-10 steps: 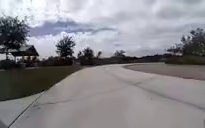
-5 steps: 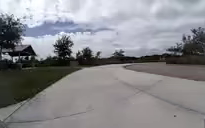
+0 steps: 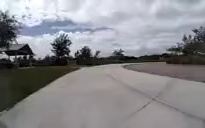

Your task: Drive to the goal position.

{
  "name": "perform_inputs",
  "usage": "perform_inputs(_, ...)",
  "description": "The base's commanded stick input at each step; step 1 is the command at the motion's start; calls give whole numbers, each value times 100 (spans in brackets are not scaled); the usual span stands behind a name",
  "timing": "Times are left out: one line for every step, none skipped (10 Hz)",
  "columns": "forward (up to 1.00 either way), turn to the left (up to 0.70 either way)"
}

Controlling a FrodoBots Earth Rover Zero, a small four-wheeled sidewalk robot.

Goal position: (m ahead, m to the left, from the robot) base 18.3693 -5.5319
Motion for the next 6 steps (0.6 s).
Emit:
perform_inputs(85, 0)
perform_inputs(85, 14)
perform_inputs(85, 34)
perform_inputs(85, 34)
perform_inputs(85, 34)
perform_inputs(85, 0)
